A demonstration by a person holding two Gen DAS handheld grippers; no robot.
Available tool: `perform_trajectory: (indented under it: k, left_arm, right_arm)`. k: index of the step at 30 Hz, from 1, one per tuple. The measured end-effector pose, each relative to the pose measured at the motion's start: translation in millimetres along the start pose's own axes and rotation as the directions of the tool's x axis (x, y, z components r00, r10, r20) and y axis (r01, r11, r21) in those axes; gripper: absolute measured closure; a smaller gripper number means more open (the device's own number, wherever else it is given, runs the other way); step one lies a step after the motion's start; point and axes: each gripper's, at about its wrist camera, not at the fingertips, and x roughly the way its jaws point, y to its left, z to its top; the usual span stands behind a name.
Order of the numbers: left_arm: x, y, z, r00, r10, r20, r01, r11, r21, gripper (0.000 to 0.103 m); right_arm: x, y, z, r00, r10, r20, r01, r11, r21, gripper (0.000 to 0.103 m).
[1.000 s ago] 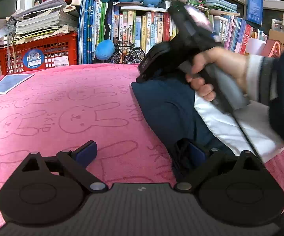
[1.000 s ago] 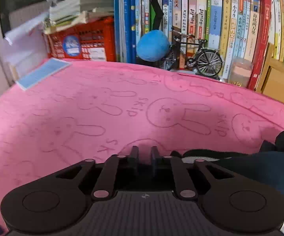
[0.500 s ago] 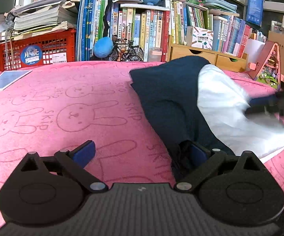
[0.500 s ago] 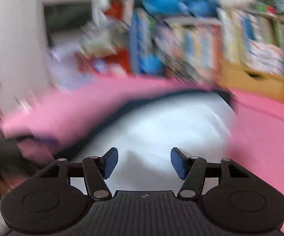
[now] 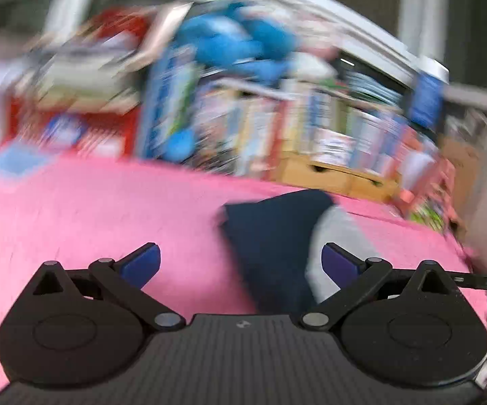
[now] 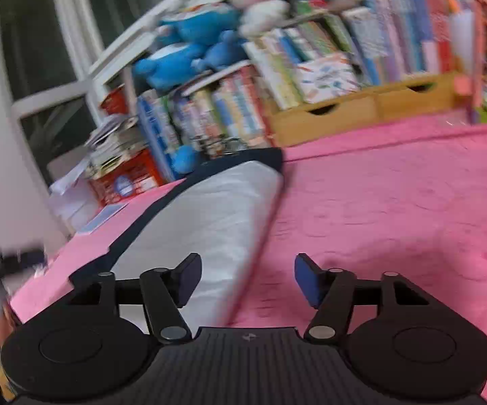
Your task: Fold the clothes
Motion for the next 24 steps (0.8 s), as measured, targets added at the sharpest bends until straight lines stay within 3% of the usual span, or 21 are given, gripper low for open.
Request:
perform_trajectory:
  k: [2, 5, 6, 7, 9, 11, 13, 16, 19, 21, 24]
  left_arm:
    - [12, -33, 14, 0.995, -0.093, -0.021, 0.095, 0.992, 0.084, 0.001]
    - [51, -86, 23, 0.964, -0.227, -0.141, 0.244, 0.962, 0.121, 0.004]
    - [68, -104, 20, 0.952, -0.243, -0.187, 0.269, 0.954, 0.13, 0.017]
    - [87, -124, 16, 0.942, -0.242, -0.234, 0.281, 0.948, 0.151, 0.044]
    - [124, -156, 7, 0.928, -0.184, -0.323, 0.26, 0.943, 0.209, 0.078]
    - [165, -171, 3, 0.9, -0.14, -0.414, 0.241, 0.949, 0.203, 0.083]
    - [210, -177, -6, 0.855, -0.087, -0.512, 0.204, 0.963, 0.177, 0.095]
    - [262, -170, -2, 0.836, -0.042, -0.547, 0.13, 0.984, 0.123, 0.1]
    - [297, -151, 14, 0.817, -0.053, -0.574, 0.064, 0.998, -0.002, 0.1]
    - [312, -145, 22, 0.809, -0.051, -0.586, 0.043, 0.999, -0.027, 0.1]
    - [323, -141, 33, 0.845, 0.037, -0.533, -0.006, 0.998, 0.06, 0.1]
  right_arm:
    - [9, 11, -6, 1.0, 0.005, -0.015, -0.006, 1.0, -0.027, 0.039]
    - [25, 22, -17, 0.999, 0.007, -0.036, -0.009, 0.999, -0.047, 0.04]
    - [30, 21, -21, 0.999, -0.006, -0.045, 0.004, 0.999, -0.035, 0.044]
    - [34, 20, -23, 0.999, -0.01, -0.05, 0.009, 1.0, -0.02, 0.053]
    - [40, 18, -25, 0.998, -0.018, -0.058, 0.018, 1.0, 0.009, 0.059]
    - [41, 16, -26, 0.998, -0.017, -0.057, 0.018, 1.0, 0.023, 0.06]
    - [41, 15, -26, 0.998, -0.016, -0.055, 0.018, 1.0, 0.025, 0.06]
    - [41, 14, -26, 0.999, -0.022, -0.05, 0.023, 1.0, 0.012, 0.061]
    - [40, 17, -30, 0.999, -0.032, -0.038, 0.031, 0.999, -0.01, 0.061]
    - [40, 20, -31, 0.999, -0.042, -0.033, 0.041, 0.999, -0.029, 0.061]
    - [40, 20, -32, 0.999, -0.04, -0.024, 0.039, 0.999, -0.034, 0.061]
